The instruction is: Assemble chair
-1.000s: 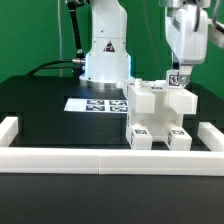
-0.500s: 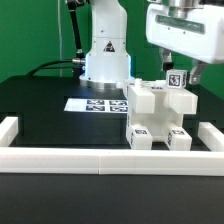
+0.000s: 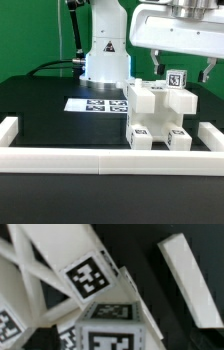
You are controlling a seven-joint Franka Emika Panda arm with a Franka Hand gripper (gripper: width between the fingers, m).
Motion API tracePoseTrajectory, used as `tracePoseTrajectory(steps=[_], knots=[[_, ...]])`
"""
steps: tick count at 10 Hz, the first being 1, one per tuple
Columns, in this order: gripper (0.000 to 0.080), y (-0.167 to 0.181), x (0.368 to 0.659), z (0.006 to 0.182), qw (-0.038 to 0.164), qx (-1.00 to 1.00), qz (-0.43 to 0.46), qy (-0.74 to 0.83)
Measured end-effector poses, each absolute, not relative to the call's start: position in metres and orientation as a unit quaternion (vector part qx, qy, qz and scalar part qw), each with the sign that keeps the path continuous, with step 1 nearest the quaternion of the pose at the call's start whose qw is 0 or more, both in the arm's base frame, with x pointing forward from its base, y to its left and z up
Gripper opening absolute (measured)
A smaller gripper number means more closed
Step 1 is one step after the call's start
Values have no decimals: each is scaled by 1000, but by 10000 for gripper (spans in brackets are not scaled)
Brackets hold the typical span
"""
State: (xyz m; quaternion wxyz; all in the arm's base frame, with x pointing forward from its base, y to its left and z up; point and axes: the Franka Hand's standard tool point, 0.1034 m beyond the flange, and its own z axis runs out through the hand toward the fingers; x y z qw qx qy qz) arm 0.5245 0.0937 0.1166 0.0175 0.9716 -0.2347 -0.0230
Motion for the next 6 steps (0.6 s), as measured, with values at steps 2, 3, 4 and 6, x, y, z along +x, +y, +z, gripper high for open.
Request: tracePoseTrajectory(steps=[2,3,4,6], knots=[[649,92,525,117,16,983,-23,-183],[542,92,525,116,16,985,-24,-168],[391,92,525,116,16,985,-24,-170],[286,92,525,116,17,985,-24,-170]])
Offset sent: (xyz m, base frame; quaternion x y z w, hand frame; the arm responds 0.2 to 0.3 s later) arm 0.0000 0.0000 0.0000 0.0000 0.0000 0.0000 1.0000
